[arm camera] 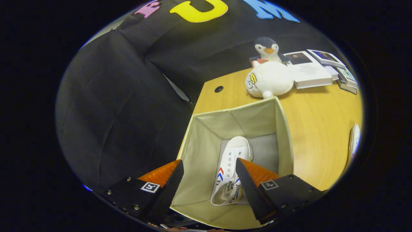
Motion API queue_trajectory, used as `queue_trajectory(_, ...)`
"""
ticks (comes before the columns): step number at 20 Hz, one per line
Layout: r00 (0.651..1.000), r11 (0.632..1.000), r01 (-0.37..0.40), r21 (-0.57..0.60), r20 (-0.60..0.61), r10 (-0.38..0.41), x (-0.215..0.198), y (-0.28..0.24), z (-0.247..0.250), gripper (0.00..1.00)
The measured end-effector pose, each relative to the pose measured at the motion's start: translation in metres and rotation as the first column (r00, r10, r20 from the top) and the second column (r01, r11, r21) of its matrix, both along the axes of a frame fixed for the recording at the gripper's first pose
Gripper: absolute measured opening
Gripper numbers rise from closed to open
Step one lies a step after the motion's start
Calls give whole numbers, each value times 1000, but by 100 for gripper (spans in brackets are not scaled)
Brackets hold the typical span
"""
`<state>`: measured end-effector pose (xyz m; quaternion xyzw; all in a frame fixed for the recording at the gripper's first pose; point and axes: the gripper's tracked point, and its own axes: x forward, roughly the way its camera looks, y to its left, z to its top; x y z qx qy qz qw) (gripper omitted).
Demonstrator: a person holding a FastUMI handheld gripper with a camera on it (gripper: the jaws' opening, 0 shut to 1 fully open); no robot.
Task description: Open the storage box then place both shoes into the box .Put the left shoe in first, then the right shoe, with the right side of both shoes facing outward in a uniform manner.
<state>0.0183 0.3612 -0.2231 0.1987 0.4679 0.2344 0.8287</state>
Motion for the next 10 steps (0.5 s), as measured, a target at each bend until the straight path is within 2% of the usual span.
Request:
queue_trajectory(3,999,1000,1,-2,50,-1,3,-28,18,98)
queue_trajectory(10,990,991,85,-107,124,-72,10,-125,24,98)
